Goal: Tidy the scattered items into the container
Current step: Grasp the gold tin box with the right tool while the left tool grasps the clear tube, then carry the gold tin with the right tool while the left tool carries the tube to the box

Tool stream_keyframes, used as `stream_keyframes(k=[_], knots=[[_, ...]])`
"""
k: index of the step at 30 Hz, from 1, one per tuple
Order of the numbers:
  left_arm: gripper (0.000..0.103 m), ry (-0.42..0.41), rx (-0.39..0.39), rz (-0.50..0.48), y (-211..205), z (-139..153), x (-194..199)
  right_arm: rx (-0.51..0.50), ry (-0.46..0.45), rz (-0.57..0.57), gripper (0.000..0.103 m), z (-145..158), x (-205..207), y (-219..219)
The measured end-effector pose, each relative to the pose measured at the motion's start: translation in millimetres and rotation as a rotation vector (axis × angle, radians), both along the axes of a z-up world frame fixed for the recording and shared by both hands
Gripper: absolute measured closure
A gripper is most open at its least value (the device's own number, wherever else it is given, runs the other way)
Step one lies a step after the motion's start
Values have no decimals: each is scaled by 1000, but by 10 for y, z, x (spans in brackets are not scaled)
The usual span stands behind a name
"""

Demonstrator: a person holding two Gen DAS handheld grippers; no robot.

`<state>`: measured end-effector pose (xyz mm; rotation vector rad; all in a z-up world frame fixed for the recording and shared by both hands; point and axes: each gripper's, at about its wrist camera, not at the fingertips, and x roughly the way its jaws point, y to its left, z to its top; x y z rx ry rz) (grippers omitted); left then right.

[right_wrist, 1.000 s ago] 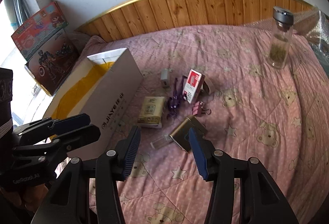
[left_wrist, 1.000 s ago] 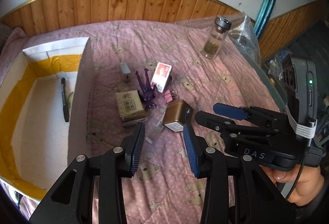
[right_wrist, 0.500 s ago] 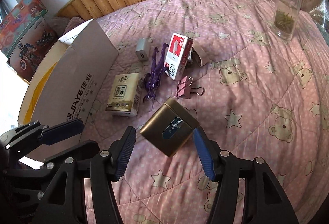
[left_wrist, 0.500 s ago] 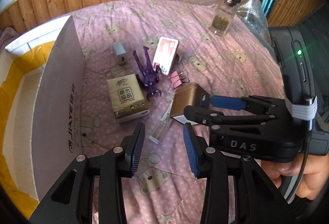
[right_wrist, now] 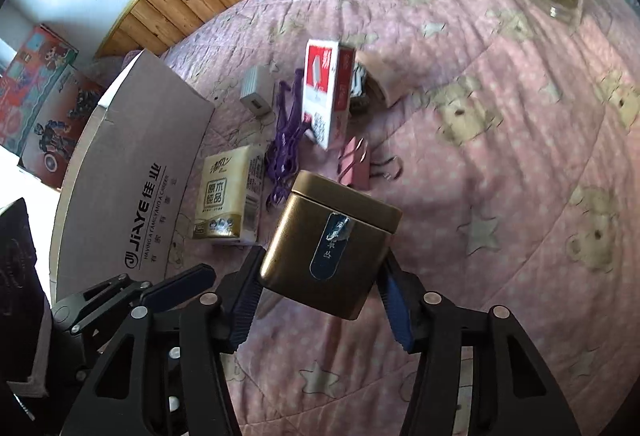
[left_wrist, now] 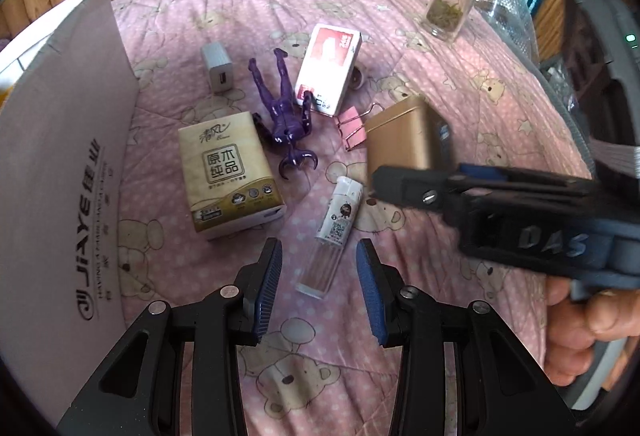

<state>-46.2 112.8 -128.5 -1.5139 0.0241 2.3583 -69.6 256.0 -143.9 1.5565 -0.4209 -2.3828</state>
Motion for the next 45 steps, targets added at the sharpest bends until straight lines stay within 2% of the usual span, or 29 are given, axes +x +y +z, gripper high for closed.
stream_keyframes(k=[5,7,9,10,11,15,21,34,45], knots=[[62,-36,10,-7,111,-195,-96,39,14,-37,48,36,37,194],[63,9,-26,-22,198,-194,-108,45,-2,-45,48,4,29,260],[77,38,-87,-32,270,-204,-124,35,-17,-53,48,-39,38,348],[80,48,-104,-34,283,-196,-125,27,-22,-55,48,-53,42,374],[84,46,-98,-32,277,-192,-132,20,-24,-58,48,-54,41,389],[84,30,-42,5,186,-159,-135,3,-6,-54,48,29,82,366],[84,54,51,53,61,104,-85,-15,34,-25,48,150,84,266],[84,122,60,149,-221,534,27,-44,118,-17,48,573,145,-77],[84,178,144,219,-656,927,192,-26,220,19,48,969,308,-435]])
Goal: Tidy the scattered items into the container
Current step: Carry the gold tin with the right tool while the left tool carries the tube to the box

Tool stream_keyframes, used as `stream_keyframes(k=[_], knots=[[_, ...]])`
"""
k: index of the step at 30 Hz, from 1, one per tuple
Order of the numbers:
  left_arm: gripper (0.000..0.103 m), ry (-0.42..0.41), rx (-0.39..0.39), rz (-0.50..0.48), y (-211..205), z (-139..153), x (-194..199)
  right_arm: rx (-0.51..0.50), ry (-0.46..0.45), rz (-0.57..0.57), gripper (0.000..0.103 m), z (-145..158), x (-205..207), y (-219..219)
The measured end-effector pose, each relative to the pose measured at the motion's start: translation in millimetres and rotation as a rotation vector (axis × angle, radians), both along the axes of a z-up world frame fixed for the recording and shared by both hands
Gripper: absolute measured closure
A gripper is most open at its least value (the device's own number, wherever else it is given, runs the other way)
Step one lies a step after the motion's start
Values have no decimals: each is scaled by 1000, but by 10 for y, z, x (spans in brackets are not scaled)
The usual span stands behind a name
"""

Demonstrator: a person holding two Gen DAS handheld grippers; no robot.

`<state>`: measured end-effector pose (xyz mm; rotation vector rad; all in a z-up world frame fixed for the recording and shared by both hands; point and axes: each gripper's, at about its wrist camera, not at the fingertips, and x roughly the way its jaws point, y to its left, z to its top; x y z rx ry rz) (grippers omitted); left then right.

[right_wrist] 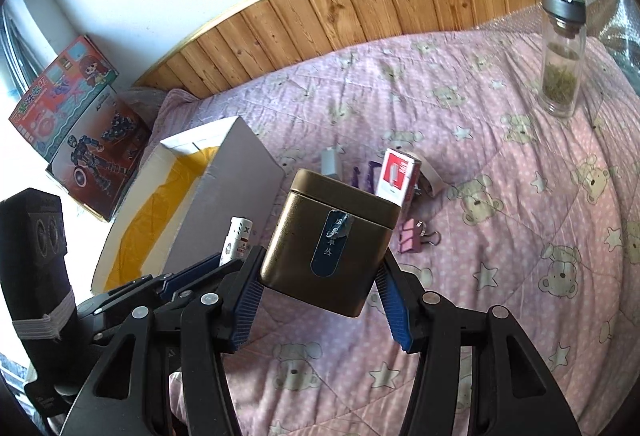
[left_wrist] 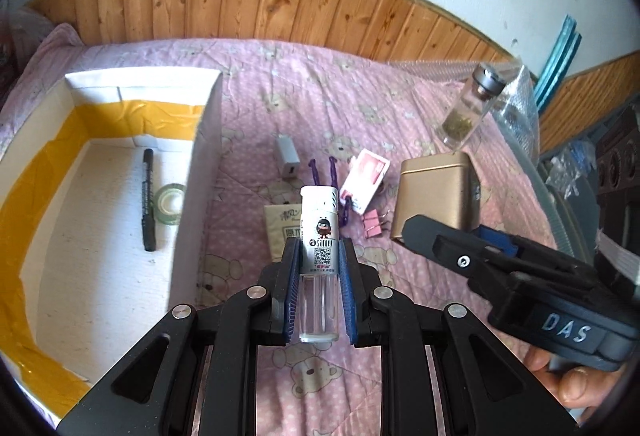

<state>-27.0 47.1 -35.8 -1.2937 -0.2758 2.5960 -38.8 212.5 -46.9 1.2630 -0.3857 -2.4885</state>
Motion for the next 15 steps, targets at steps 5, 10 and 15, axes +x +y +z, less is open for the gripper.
stream_keyframes(k=[5,10,15], knots=[[84,33,36,27,-187,170,96,12,55,31,48,138,82,-197],[84,62,64,49,-356,309,191,25,92,50,48,245,164,-350],[84,80,73,69,-511,391,286,23,129,65,48,358,259,-464]])
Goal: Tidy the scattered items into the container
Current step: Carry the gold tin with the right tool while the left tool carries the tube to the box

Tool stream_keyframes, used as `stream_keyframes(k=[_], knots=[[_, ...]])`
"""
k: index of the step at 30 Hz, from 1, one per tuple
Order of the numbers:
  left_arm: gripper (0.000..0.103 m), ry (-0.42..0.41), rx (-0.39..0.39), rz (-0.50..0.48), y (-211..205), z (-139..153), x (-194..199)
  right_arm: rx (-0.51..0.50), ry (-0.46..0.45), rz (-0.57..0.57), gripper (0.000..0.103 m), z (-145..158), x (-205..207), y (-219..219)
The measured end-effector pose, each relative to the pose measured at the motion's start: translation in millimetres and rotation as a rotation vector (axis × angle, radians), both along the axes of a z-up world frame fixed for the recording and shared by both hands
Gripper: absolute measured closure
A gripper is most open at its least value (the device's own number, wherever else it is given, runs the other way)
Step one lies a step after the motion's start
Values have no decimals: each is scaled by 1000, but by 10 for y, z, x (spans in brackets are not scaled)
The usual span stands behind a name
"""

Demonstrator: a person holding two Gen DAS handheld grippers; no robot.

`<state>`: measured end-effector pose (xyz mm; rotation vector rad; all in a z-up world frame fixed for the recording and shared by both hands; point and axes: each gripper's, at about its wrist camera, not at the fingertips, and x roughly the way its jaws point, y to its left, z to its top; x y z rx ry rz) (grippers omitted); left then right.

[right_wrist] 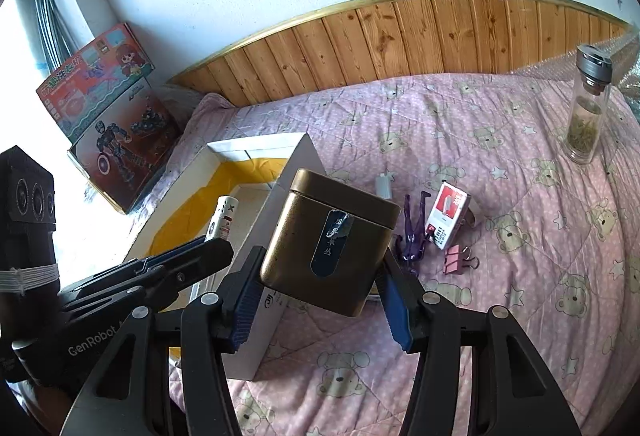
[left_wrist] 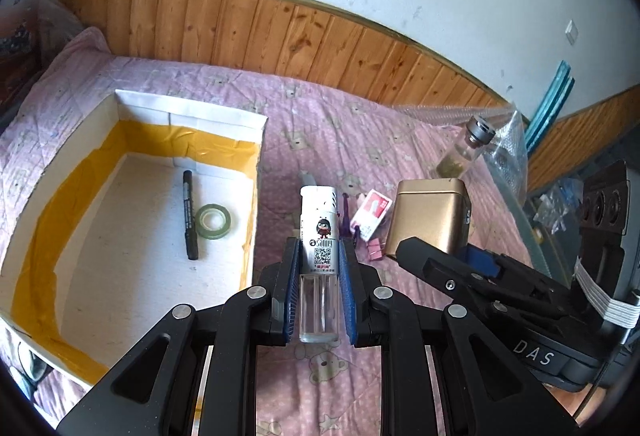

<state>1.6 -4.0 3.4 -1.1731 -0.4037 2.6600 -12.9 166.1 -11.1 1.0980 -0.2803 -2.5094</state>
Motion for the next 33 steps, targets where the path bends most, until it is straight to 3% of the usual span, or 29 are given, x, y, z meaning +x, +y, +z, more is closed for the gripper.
stream_keyframes(k=[19,33], knots=[[84,49,80,111,-674,212,156,48,126,102,48,258,147,-610],[84,0,52,200,-1079,53,147,101,195,229,48,262,223,-1092]])
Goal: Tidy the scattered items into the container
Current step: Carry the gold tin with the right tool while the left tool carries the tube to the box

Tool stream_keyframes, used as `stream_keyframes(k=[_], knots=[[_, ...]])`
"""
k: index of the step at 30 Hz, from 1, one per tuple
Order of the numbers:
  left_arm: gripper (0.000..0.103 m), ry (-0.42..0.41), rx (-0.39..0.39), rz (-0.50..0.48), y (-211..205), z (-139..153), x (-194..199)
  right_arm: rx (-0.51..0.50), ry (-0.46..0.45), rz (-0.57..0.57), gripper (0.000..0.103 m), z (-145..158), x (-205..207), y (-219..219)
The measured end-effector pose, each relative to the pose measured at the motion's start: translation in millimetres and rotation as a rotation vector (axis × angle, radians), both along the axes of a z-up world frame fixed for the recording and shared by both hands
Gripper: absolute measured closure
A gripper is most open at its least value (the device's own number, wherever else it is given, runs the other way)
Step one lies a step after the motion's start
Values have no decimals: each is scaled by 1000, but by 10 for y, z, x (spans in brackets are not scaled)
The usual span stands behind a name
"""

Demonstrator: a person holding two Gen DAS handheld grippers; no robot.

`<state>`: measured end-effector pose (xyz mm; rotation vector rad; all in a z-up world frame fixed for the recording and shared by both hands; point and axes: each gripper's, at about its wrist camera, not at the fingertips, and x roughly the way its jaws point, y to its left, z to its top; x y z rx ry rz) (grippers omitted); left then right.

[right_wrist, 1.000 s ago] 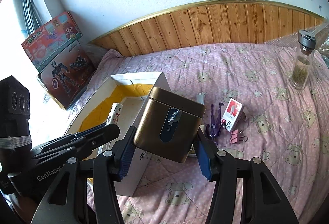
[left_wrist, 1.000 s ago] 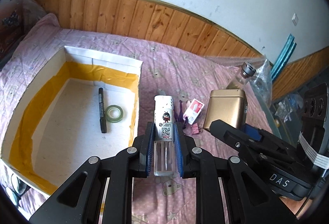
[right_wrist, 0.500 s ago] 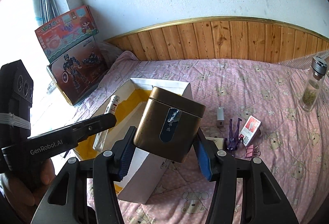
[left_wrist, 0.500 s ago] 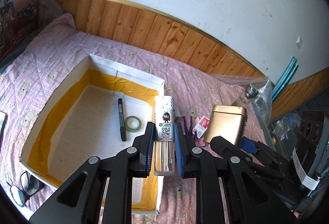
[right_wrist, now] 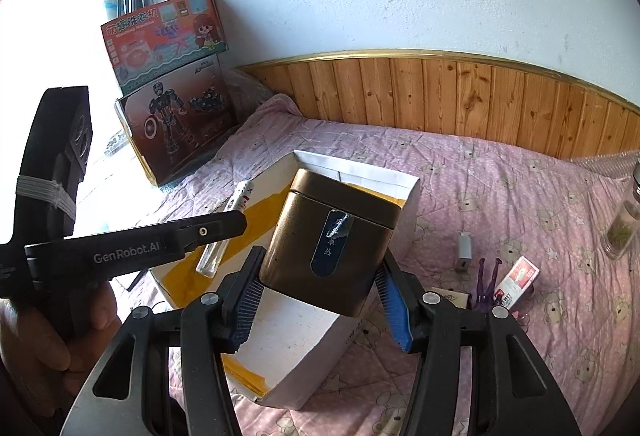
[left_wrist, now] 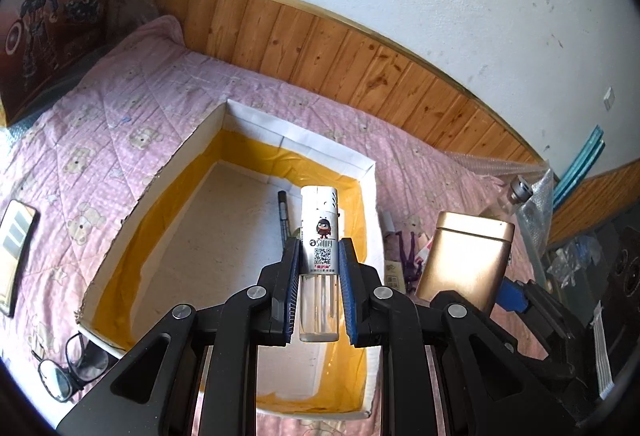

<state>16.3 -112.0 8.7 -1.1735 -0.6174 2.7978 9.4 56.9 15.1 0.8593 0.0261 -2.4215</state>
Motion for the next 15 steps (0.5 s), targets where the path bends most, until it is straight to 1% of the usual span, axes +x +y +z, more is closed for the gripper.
stream_keyframes(k=[9,15], knots=[[84,-35,1,41,-230,-84,-41,50,2,96,48,-83,48,-356],[84,-55,42,64,-433,-127,-63,109,-9,144,48,-165,21,-557]])
